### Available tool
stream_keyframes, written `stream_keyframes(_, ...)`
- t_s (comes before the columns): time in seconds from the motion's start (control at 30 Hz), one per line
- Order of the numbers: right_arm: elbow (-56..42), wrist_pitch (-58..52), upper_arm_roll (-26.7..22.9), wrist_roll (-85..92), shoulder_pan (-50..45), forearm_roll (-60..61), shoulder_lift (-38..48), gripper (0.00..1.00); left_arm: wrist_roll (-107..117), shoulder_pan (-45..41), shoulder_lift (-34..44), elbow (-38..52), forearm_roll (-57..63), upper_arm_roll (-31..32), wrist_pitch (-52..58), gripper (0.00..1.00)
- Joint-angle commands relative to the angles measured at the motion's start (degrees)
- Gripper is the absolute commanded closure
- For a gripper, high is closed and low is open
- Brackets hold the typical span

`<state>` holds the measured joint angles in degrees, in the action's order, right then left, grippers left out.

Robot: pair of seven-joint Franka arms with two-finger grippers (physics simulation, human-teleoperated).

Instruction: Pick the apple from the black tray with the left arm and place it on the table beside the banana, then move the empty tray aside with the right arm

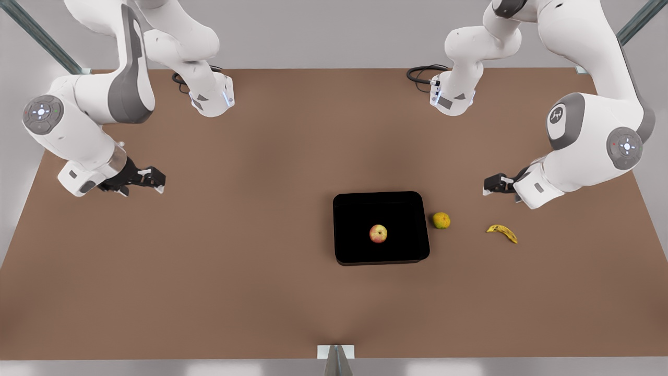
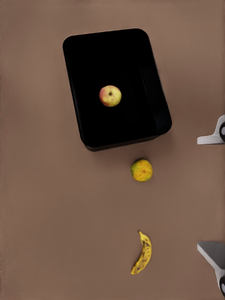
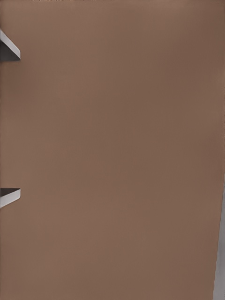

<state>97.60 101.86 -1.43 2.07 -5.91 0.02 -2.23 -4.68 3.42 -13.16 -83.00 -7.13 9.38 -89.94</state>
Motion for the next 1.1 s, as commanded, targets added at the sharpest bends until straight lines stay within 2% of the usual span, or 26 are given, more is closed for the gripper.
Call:
stream_keyframes(0.0, -0.05, 1.59, 0.03, -1.11, 0.99, -0.54, -0.05, 0.00, -2.52, -0.08, 0.06, 0.03, 0.01, 0.03, -1.21, 0.00)
stream_keyframes(0.07, -0.22, 1.59, 0.46, -1.28, 0.99, -0.63, -0.05, 0.00, -2.26, -0.35, -0.02, 0.12, -0.08, 0.03, -1.21, 0.00)
stream_keyframes(0.13, -2.24, -0.96, 3.28, -3.92, 0.99, -0.54, -0.23, 0.00, -5.85, 0.00, 0.15, 0.12, 0.18, -0.15, -1.12, 0.00)
stream_keyframes(0.2, -2.24, -1.75, 5.03, -4.36, 0.99, -0.63, -0.23, 0.00, -31.52, 1.58, 0.06, 0.29, 3.70, -0.76, -1.99, 0.00)
stream_keyframes(0.23, -2.68, -2.28, 5.74, -4.36, 0.99, -0.63, -0.32, 0.00, -24.26, 0.98, -0.02, 0.82, 3.96, 0.03, -2.88, 0.00)
stream_keyframes(0.27, -2.77, -2.46, 5.83, -4.36, 0.99, -0.63, -0.32, 0.00, -16.58, -2.98, -0.11, 4.60, 10.45, 0.38, -1.73, 0.00)
stream_keyframes(0.3, -2.77, -2.54, 6.35, -4.36, 0.99, -0.63, -0.49, 0.00, -15.89, -3.33, -0.99, 4.69, 8.71, 0.82, -1.73, 0.00)
stream_keyframes(0.37, -2.77, -2.46, 8.73, -4.36, 0.64, -0.72, -1.19, 0.00, 13.72, -16.86, -3.62, 6.17, 12.84, 2.57, -1.91, 0.00)
stream_keyframes(0.43, -2.77, -2.46, 8.73, -4.27, 0.64, -0.81, -1.19, 0.00, 32.62, -25.22, -7.75, 7.23, 12.40, 2.93, -2.35, 0.00)
stream_keyframes(0.53, -2.86, -2.99, 8.99, -4.36, -0.68, -1.51, -1.19, 0.00, 49.68, -31.55, -17.16, 7.32, 12.22, 3.81, -19.74, 0.00)
stream_keyframes(0.8, -2.86, -2.99, 9.43, -4.36, -0.68, -1.51, -1.19, 0.00, 51.09, -31.11, -25.95, 6.97, 17.06, 1.79, -24.50, 0.00)
stream_keyframes(0.87, -2.86, -2.99, 9.43, -4.45, -0.68, -1.51, -1.28, 0.00, 55.04, -31.11, -26.22, 2.85, 13.54, 1.79, -32.84, 0.00)
stream_keyframes(1.07, -2.86, -2.90, 9.43, -4.36, -0.68, -1.60, -1.63, 0.00, 59.96, -29.62, -26.66, 1.26, 13.45, 1.52, -33.73, 0.00)
